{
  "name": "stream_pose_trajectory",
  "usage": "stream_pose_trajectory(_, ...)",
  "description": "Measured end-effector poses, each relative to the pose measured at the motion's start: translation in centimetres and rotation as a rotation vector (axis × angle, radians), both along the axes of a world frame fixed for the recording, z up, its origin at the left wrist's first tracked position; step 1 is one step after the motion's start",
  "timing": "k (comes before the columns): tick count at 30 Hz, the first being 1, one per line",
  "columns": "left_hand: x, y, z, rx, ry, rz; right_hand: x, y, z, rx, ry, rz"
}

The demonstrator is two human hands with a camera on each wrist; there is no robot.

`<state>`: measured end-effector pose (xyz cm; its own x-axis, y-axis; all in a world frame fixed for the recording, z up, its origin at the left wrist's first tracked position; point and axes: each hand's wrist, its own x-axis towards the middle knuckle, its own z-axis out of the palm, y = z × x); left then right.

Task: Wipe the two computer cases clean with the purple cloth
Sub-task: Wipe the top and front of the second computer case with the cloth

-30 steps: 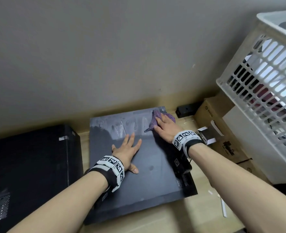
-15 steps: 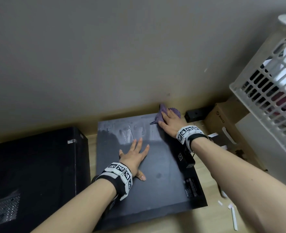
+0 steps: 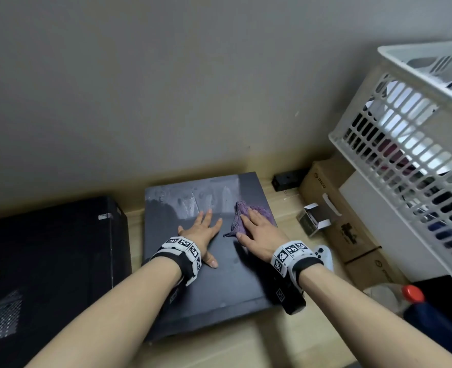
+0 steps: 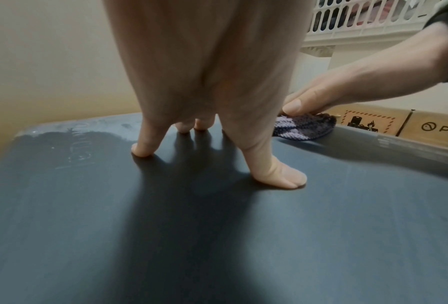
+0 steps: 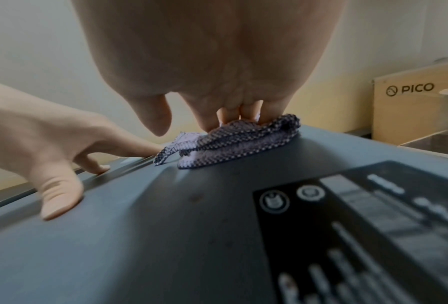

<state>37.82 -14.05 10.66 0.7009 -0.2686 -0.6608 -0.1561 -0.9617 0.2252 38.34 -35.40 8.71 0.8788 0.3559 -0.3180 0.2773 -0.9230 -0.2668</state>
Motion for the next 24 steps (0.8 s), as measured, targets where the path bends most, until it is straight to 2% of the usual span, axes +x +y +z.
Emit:
stream_pose_trajectory(3,0.0,0.0,-0.1,0.004,-0.013,-0.006,-0.7,0.1,0.2,-0.006,0.03,-0.002)
stream_pose_trajectory(8,0.1,0.1,-0.5,-0.003,-0.03,-0.009,1.0,-0.8,0.1,0.036,0.077,0.018)
stream_pose_trajectory(19,0.3,0.0,-0.8,0.019,-0.015,-0.016,12.0,0.9,-0.7,0.03,0.048,-0.02)
stream_pose_trajectory(24,0.4,-0.1,-0.8,0.018,0.003,-0.008,14.9,2.0,-0.5,-0.031,-0.019,-0.003)
